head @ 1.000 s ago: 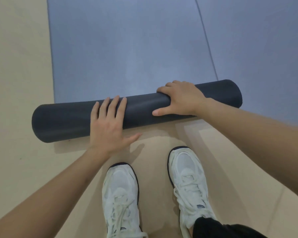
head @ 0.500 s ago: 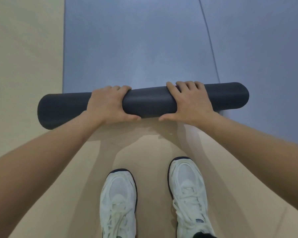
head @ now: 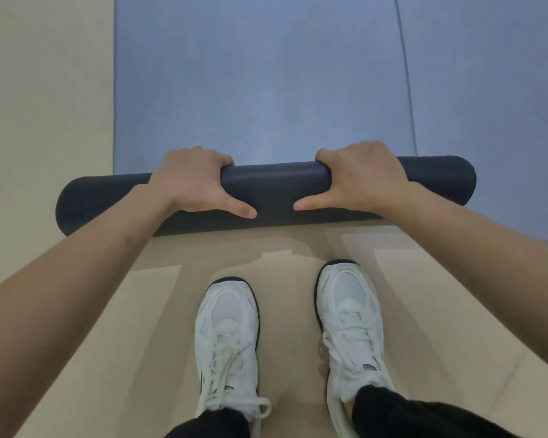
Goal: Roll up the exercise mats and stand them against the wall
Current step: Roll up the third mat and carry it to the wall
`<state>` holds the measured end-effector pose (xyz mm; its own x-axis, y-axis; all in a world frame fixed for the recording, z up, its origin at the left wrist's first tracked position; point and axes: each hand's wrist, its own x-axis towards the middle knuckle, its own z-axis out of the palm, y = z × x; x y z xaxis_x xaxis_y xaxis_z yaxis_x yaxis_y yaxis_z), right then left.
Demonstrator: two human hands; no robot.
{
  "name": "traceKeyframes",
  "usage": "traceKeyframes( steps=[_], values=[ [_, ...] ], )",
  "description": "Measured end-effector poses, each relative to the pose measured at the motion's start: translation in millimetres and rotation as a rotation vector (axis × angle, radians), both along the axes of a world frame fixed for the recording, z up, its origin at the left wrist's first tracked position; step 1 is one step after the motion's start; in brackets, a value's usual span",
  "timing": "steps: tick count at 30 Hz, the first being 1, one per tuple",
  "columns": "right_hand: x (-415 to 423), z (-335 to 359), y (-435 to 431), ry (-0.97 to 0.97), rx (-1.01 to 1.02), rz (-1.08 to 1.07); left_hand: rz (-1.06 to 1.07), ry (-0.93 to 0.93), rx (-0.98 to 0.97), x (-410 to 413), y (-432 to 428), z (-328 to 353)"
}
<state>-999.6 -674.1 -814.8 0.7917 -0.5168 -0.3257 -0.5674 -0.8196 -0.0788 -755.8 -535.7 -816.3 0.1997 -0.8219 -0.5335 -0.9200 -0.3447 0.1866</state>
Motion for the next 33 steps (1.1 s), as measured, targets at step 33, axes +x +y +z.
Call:
traceKeyframes(
  steps=[33],
  values=[
    [-28,-61,69,-0.329,-0.274,0.006,-0.085,-0.006,-0.059,-13,9,-25]
  ],
)
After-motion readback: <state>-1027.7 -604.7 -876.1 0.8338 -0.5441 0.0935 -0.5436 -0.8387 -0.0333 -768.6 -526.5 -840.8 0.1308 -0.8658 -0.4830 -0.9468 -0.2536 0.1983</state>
